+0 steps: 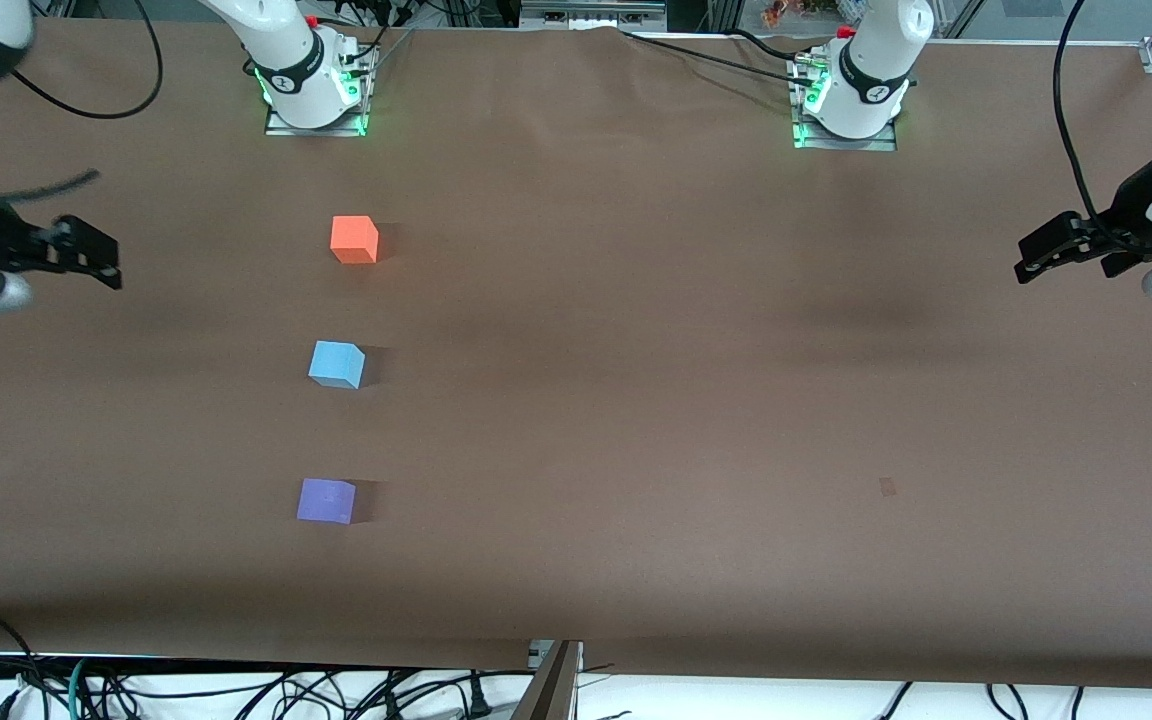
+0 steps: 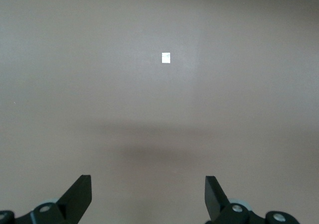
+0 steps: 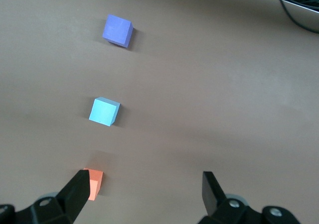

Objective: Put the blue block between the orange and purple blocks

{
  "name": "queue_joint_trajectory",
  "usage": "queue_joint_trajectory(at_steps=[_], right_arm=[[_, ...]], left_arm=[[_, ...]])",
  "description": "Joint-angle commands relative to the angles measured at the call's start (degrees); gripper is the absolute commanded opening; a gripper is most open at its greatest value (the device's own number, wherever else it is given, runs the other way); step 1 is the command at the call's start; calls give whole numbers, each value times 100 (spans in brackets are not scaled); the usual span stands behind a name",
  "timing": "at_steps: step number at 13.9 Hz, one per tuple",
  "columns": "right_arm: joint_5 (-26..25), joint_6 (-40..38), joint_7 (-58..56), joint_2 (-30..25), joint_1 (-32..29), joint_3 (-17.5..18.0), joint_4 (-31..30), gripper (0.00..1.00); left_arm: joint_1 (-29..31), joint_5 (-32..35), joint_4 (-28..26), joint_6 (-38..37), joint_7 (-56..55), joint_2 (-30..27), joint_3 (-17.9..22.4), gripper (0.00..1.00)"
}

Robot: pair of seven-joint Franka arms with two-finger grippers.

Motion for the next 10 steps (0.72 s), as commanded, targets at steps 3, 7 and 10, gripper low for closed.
queue_joint_trajectory(at_steps=[3, 7, 10], right_arm=[[-60, -158, 580, -598, -507, 643, -698, 99], [-51, -369, 1041, -555, -525, 759, -682, 99], [-51, -369, 1006, -440, -508, 715, -611, 99]], left_arm=[[-9, -165, 171, -124, 81, 66, 16, 100], [-9, -165, 171, -133, 81, 66, 7, 100], [-9, -165, 171, -133, 81, 66, 7, 100]])
